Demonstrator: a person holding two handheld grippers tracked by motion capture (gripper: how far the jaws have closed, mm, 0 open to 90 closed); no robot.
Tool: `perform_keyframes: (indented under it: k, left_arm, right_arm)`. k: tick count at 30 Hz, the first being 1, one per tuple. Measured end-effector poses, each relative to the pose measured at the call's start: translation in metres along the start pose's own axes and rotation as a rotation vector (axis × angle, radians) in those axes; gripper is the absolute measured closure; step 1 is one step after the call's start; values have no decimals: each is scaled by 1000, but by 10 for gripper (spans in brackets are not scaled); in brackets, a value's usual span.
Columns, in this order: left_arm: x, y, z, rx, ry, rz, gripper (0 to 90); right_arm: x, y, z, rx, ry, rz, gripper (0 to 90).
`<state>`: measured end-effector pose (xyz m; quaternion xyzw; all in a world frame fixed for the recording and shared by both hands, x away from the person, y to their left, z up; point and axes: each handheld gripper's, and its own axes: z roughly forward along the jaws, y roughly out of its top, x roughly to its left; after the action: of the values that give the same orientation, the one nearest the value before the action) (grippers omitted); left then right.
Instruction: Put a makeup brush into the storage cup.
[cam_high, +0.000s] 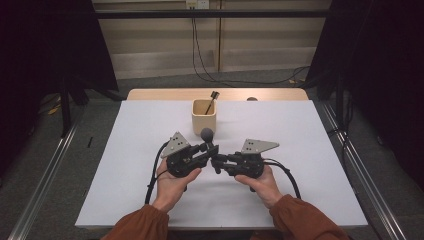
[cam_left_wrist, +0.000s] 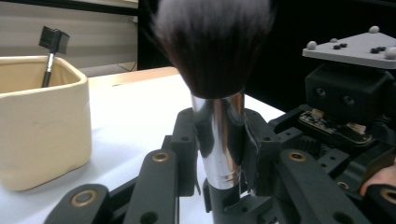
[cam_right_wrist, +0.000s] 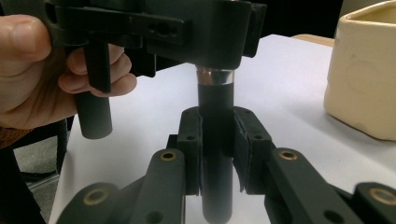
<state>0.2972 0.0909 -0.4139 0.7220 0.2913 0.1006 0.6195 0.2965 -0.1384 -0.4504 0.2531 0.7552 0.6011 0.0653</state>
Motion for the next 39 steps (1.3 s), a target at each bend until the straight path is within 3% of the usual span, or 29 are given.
perform_keyframes:
  k: [6, 11, 17, 24, 30, 33, 39]
  left_arm:
    - [-1, 1, 0, -4, -4, -3, 706]
    - [-2, 1, 1, 4, 0, 3, 707]
    - [0, 3, -1, -6, 6, -7, 706]
    - [3, 6, -5, -19, 12, -23, 707]
    - [2, 8, -7, -28, 4, -28, 707]
    - [3, 8, -8, -28, 4, -25, 706]
    - [4, 10, -11, -30, 6, -32, 707]
  right_arm:
    - [0, 0, 1, -7, 4, 6, 727]
    - [1, 1, 1, -9, 3, 3, 651]
    - [1, 0, 1, -2, -7, 5, 537]
    - [2, 1, 0, -9, -45, -14, 341]
    - [3, 2, -2, -13, -55, -28, 242]
    - [3, 2, -1, -12, -63, -16, 161]
    - [0, 3, -3, -18, -73, 9, 93]
